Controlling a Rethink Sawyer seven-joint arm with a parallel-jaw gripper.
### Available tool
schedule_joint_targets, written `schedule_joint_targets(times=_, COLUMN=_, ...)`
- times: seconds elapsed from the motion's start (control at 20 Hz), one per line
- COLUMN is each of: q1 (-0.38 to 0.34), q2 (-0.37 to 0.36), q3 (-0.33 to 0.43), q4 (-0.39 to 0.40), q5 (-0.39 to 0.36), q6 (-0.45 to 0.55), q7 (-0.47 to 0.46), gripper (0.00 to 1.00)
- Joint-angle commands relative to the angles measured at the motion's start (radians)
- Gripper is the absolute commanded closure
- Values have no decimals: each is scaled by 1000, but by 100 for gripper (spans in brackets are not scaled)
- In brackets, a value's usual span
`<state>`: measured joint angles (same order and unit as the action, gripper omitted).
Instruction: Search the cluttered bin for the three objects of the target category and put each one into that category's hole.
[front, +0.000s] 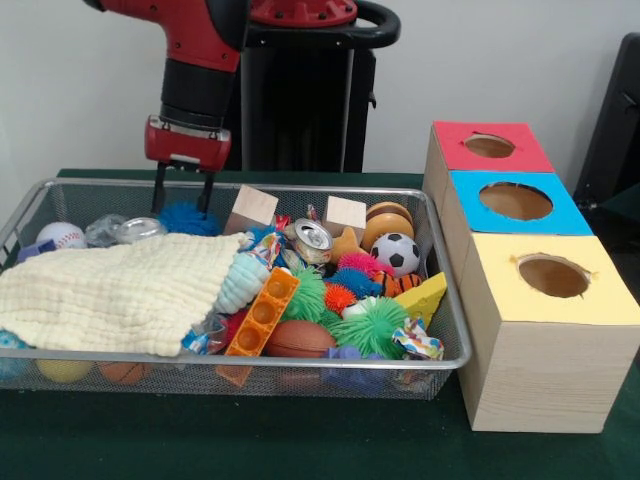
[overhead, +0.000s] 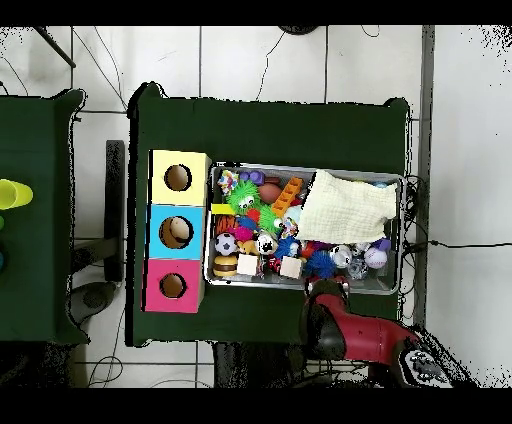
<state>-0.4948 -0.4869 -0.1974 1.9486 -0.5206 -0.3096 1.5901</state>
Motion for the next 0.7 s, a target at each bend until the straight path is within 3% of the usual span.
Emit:
schedule_joint_targets(times=0.05, q1=-24, q2=110, q3=-15, q4=-165, q5=80, q6=-215, q7=150, gripper=0)
schedule_joint_targets(times=0.3, q1=-3, q2=150, q3=-55, q4=-164, q5=135, q6=-284, q7=143, gripper=0)
schedule_joint_targets(times=0.7, q1=-19, q2=201, q3=-41, q4=-176, q5=156, q6=-292, q7=149, gripper=0)
